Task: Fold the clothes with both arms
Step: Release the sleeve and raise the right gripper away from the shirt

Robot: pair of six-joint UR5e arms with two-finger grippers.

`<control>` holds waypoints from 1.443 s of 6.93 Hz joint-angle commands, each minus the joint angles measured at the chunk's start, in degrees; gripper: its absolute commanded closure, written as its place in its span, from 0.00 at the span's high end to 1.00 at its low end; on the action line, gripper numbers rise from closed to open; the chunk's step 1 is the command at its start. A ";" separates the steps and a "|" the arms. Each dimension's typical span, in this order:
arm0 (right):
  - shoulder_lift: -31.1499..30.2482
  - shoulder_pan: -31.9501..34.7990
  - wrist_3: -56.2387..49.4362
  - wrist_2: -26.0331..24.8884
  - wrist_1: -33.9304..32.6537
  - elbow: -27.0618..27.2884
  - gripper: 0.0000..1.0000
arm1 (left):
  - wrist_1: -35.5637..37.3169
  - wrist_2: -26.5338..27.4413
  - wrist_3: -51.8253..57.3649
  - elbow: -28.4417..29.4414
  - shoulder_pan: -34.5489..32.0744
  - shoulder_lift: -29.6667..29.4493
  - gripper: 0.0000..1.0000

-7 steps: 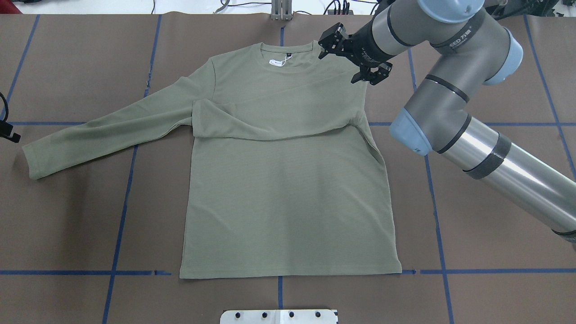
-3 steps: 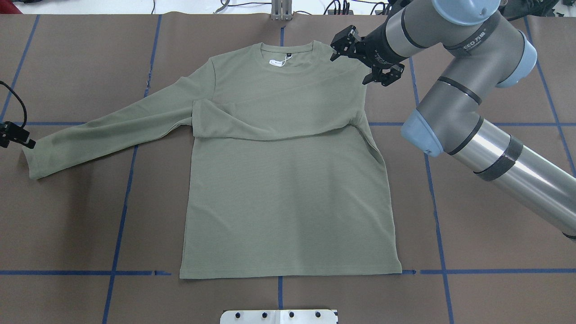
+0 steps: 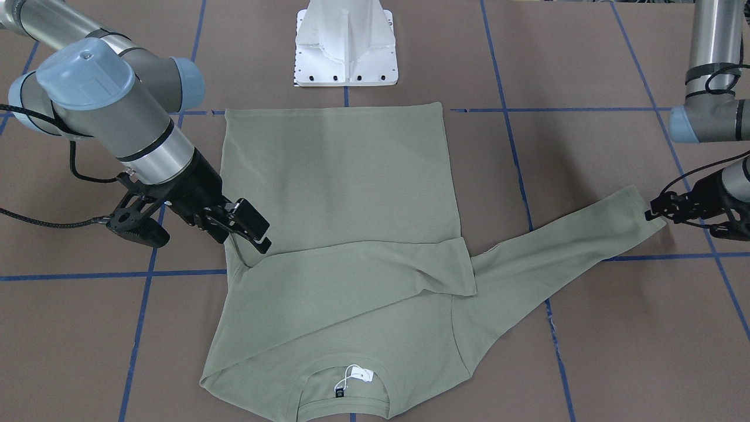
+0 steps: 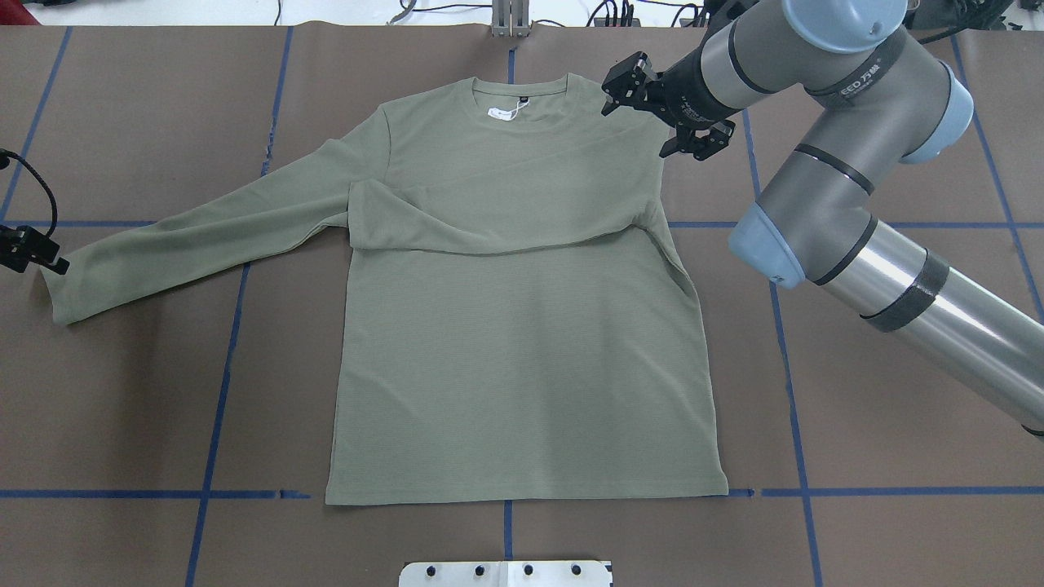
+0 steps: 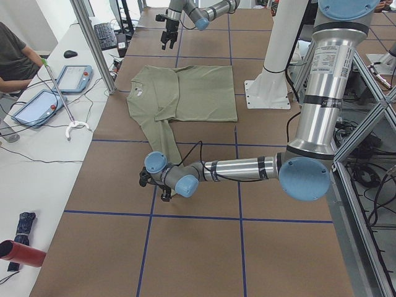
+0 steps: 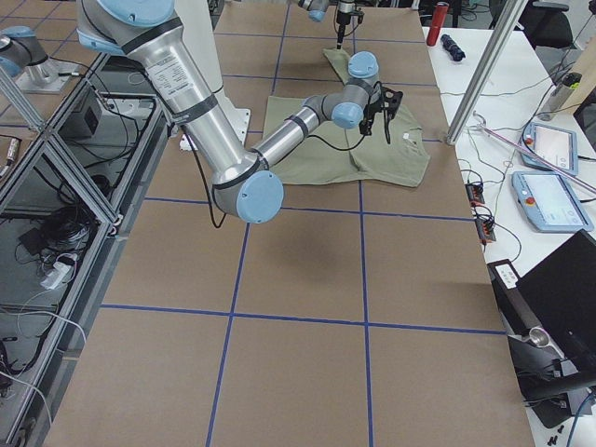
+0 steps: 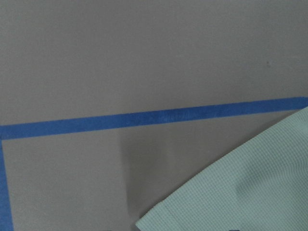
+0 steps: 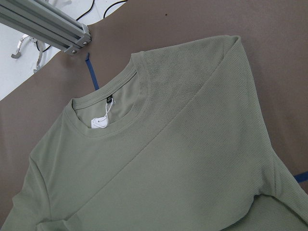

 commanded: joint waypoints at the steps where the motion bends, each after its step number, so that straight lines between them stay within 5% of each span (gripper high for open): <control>1: 0.01 -0.03 0.00 -0.01 0.03 0.07 0.99 | -0.01 -0.20 0.10 0.22 0.32 -0.02 0.64; 4: -1.12 0.50 0.00 0.60 0.03 0.59 0.99 | -0.10 -0.20 0.19 0.66 0.32 -0.02 0.58; 6: -4.02 1.03 -4.38 0.70 -0.06 3.05 0.99 | -3.07 -0.20 0.27 1.97 0.32 -0.02 0.00; 8: -4.21 1.81 -4.48 0.87 -0.15 3.06 0.99 | -3.18 -1.42 0.10 -1.07 0.24 -0.02 0.00; 10: -8.40 3.83 -6.66 2.18 -0.15 5.23 1.00 | -3.00 -12.02 -1.91 -9.65 0.06 0.67 0.00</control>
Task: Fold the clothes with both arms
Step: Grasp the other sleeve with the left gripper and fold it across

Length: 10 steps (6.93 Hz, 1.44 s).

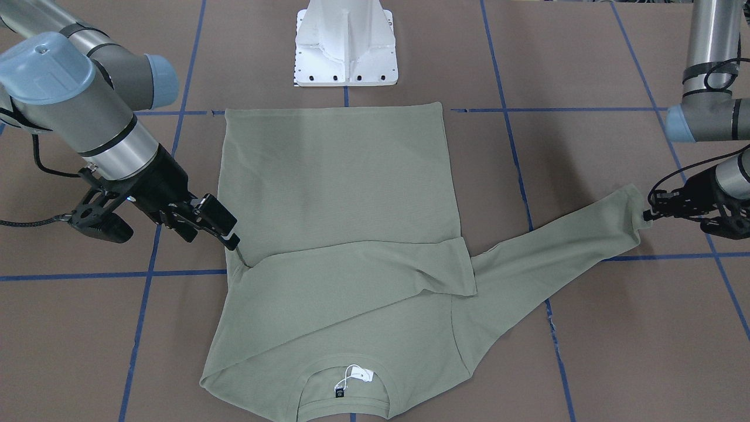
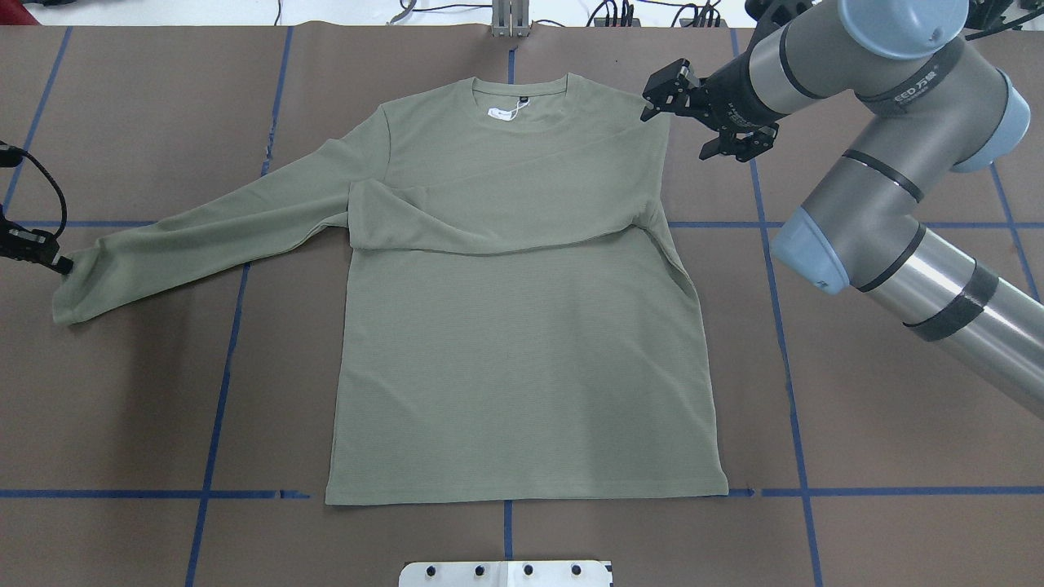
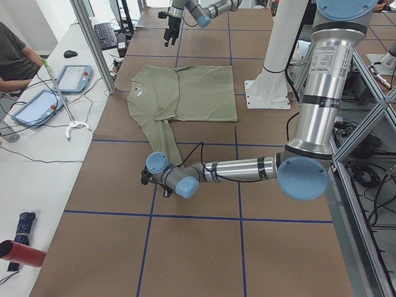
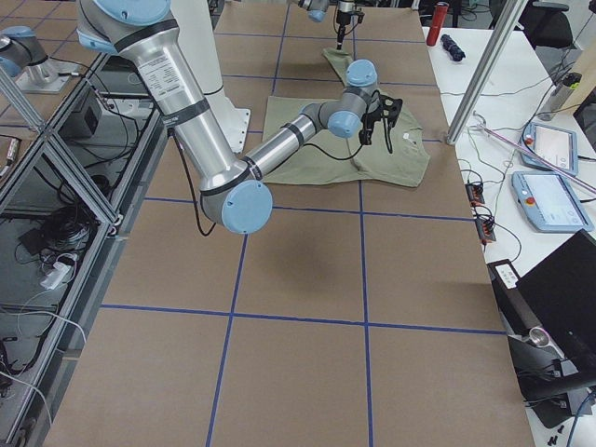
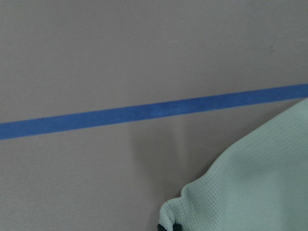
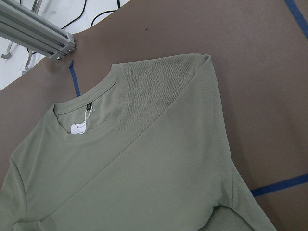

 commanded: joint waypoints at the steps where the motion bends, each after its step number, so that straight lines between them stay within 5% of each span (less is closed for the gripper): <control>1: -7.59 2.15 -7.47 1.07 -0.01 4.07 1.00 | -0.44 -6.86 -12.56 -10.49 0.14 -0.17 0.00; 2: -11.03 3.81 -11.96 1.68 -0.01 4.96 1.00 | -0.53 -6.87 -22.51 -15.41 1.36 -2.62 0.00; 5: -18.34 9.27 -24.36 6.52 -0.01 4.53 1.00 | -0.45 -4.43 -50.30 -15.20 11.10 -22.53 0.00; 8: -20.91 9.72 -25.63 8.17 0.69 4.62 1.00 | -3.58 20.89 -64.93 -6.98 23.82 -40.56 0.00; 10: -21.09 9.72 -25.63 8.89 0.69 4.71 1.00 | -16.74 36.47 -72.42 9.16 31.05 -49.17 0.00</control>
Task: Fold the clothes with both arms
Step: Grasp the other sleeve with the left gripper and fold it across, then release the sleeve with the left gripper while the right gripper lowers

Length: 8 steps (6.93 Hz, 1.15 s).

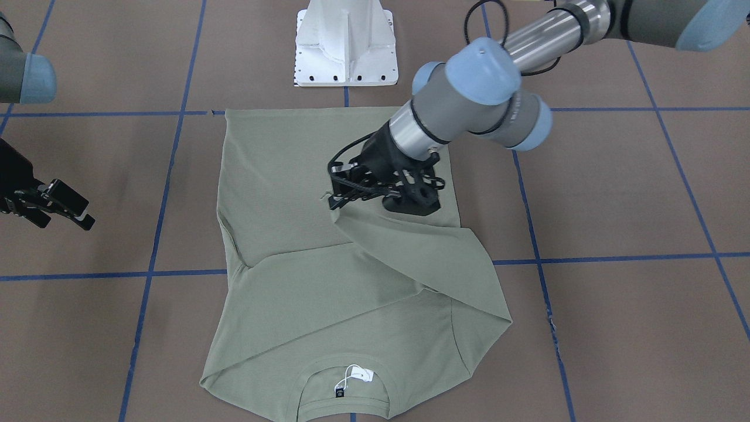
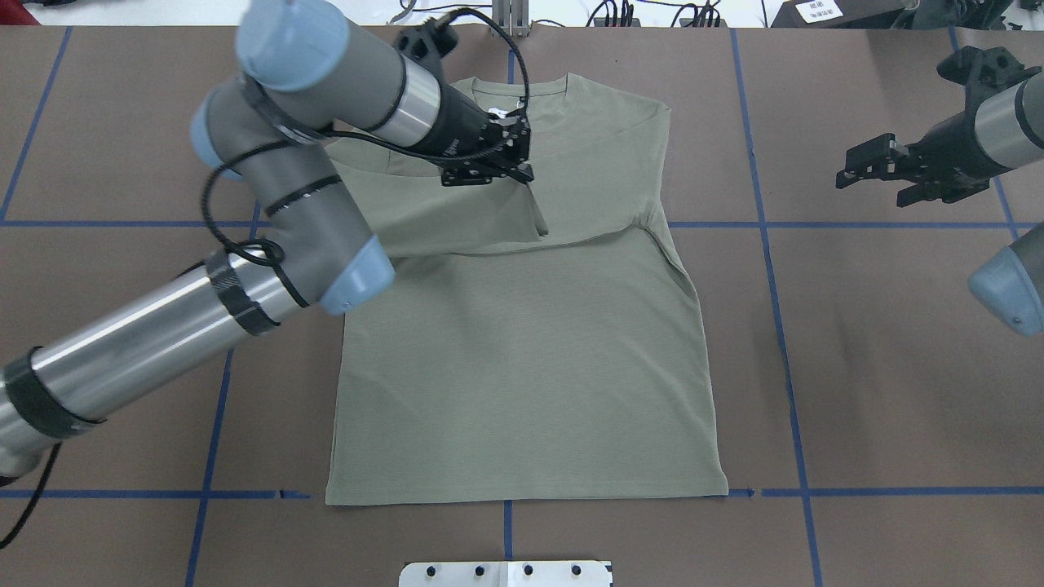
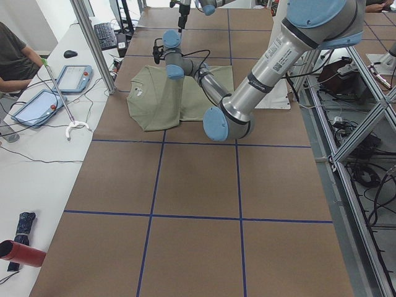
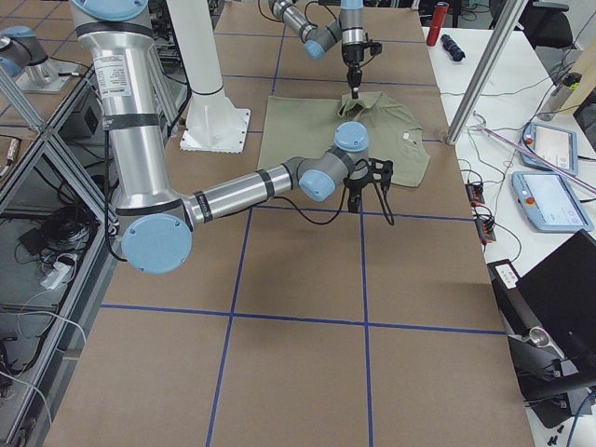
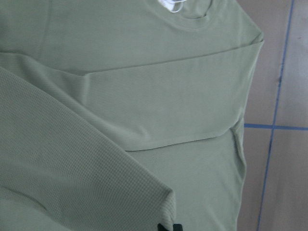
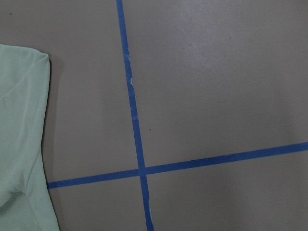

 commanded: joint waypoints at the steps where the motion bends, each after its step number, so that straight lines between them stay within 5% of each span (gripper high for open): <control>1: -0.18 0.01 -0.12 0.41 0.11 -0.07 1.00 | -9.43 11.60 -4.27 15.86 4.19 -10.67 0.00; 3: -0.97 0.01 -0.12 0.33 0.20 0.19 1.00 | -17.68 19.57 -4.36 28.17 5.93 -15.80 0.00; 6: -1.06 0.01 -0.03 0.50 0.11 0.45 1.00 | -18.33 24.18 -5.06 31.92 10.07 -17.57 0.03; 7: -1.06 0.01 -0.03 0.41 0.11 0.19 1.00 | -18.33 24.19 -5.15 32.27 10.51 -17.84 0.43; 8: -0.97 -0.08 -0.03 0.33 0.11 -0.07 1.00 | -18.33 24.19 -5.68 32.36 10.43 -18.45 0.62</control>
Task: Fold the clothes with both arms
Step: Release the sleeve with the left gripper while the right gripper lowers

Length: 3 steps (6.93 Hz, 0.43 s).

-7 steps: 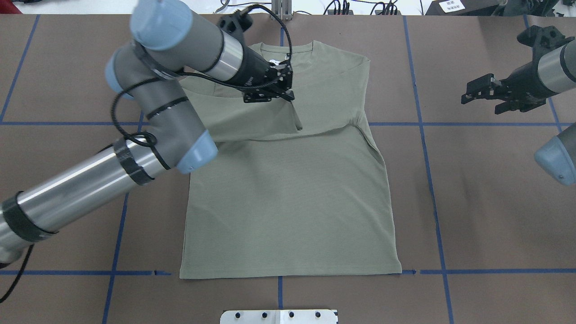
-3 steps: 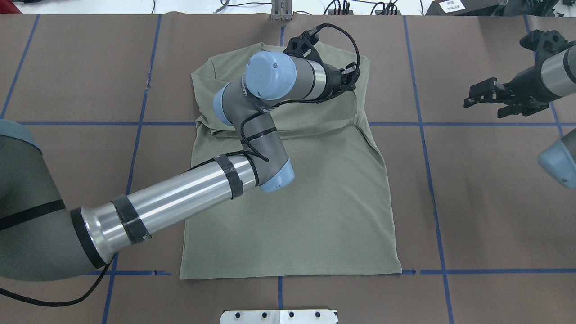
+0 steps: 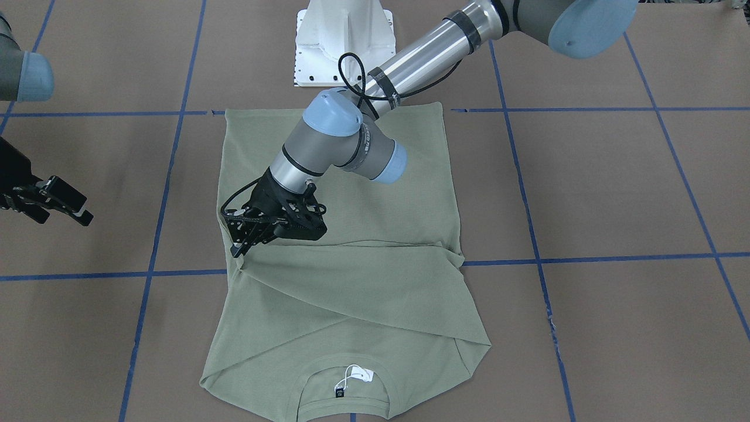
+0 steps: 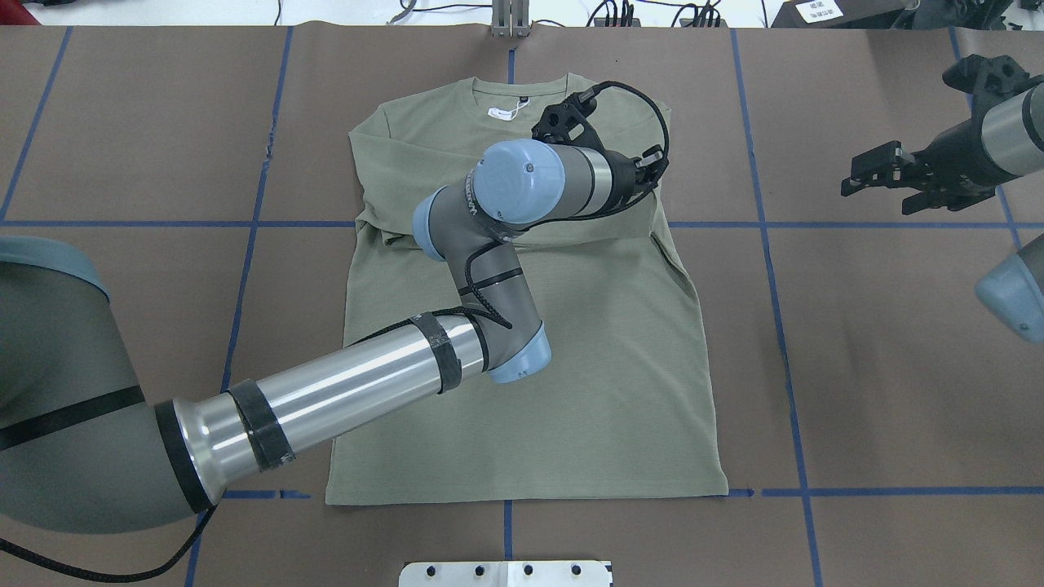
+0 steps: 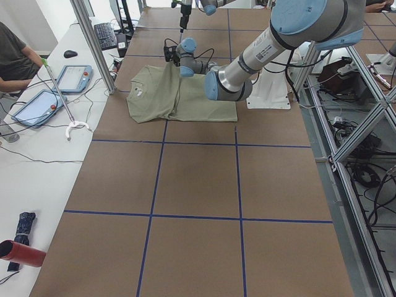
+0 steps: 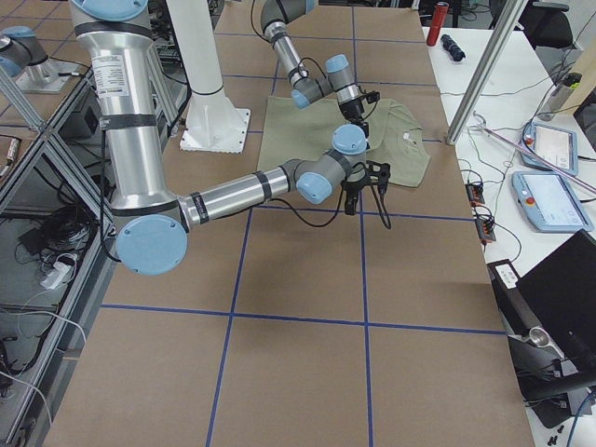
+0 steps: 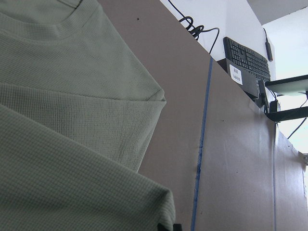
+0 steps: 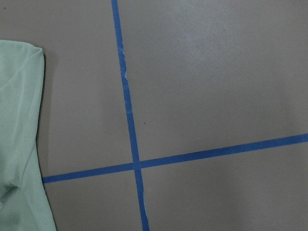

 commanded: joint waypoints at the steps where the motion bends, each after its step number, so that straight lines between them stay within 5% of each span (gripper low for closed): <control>1: 0.32 -0.07 0.09 -0.25 0.00 -0.19 1.00 | -0.03 -0.25 -2.05 0.55 0.28 -0.25 0.73; 3: 0.49 -0.51 1.75 -0.78 0.08 0.86 1.00 | 0.15 -4.26 -2.41 -0.40 -1.38 -0.07 0.78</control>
